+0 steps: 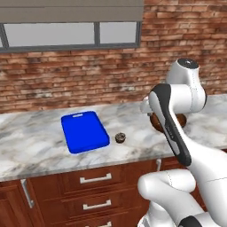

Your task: Place the bowl with cake and the cupcake onto the tray.

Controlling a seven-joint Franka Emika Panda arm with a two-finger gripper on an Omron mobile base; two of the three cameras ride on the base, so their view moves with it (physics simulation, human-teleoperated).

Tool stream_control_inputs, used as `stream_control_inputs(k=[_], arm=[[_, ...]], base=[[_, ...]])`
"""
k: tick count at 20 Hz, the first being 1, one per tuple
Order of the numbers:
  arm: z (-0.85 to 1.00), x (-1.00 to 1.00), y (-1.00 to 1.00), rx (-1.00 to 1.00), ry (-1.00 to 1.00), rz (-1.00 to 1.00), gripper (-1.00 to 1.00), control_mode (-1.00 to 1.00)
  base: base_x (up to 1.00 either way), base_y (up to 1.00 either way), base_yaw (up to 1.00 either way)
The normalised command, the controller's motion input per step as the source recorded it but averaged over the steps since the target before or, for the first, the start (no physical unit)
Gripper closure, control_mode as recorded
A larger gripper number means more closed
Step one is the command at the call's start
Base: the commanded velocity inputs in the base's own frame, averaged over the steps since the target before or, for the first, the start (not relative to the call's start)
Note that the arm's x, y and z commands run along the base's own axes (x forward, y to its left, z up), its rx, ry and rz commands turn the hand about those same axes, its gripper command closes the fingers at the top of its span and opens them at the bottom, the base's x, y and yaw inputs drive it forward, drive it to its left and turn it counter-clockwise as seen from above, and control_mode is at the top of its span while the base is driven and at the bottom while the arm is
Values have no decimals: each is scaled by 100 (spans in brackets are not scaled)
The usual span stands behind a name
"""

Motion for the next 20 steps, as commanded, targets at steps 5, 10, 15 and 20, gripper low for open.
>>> stream_control_inputs(k=[5,10,15,20], arm=[[0,0,0,0,0,0,-100,100],[0,0,0,0,0,0,-100,100],[0,0,0,0,0,0,-100,100],[0,0,0,0,0,0,-100,-100]], base=[[17,39,0],[48,8,0],[45,2,0],[11,1,0]])
